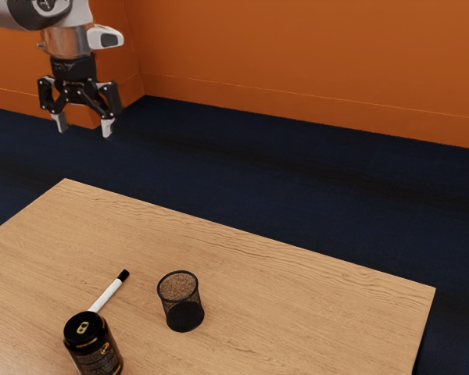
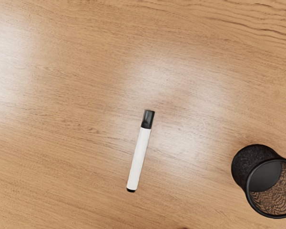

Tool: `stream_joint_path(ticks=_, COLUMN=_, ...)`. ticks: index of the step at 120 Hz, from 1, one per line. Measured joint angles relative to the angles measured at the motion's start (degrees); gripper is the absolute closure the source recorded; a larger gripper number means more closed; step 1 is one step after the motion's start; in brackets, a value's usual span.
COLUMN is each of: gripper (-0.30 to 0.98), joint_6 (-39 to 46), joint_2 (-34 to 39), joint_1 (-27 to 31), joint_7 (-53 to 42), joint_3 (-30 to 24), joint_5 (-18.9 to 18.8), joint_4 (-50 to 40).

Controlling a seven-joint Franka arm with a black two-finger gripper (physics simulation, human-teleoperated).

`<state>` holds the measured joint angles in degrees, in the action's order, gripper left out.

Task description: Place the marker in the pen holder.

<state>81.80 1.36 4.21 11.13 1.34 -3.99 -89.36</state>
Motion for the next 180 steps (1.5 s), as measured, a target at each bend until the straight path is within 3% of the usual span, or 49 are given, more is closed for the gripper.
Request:
stream_joint_path(ticks=18, gripper=0.0, joint_6=4.6, joint_2=0.8, joint_1=1.1, joint_7=-0.5, joint_3=0.2, joint_5=0.0, joint_4=-6.6)
stream_joint_path(ticks=40, gripper=0.0, joint_6=12.2, joint_2=2.2, joint_1=-4.4, joint_7=-1.0, joint_3=1.8, joint_5=-0.2, joint_4=-21.7)
stream_joint_path(ticks=74, gripper=0.01, joint_6=31.8, joint_2=-1.9, joint_1=-2.1, joint_7=-1.8, joint_3=1.9, joint_5=-0.5, joint_4=-38.7)
stream_joint_path(ticks=115, gripper=0.01, joint_6=46.4, joint_2=-9.3, joint_1=0.6, joint_7=-2.8, joint_3=1.9, joint_5=0.1, joint_4=-40.5)
stream_joint_path(ticks=180, gripper=0.02, joint_6=51.7, joint_2=-12.2, joint_1=2.5, joint_7=-4.4, joint_3=2.0, joint_5=4.6, joint_4=-44.0)
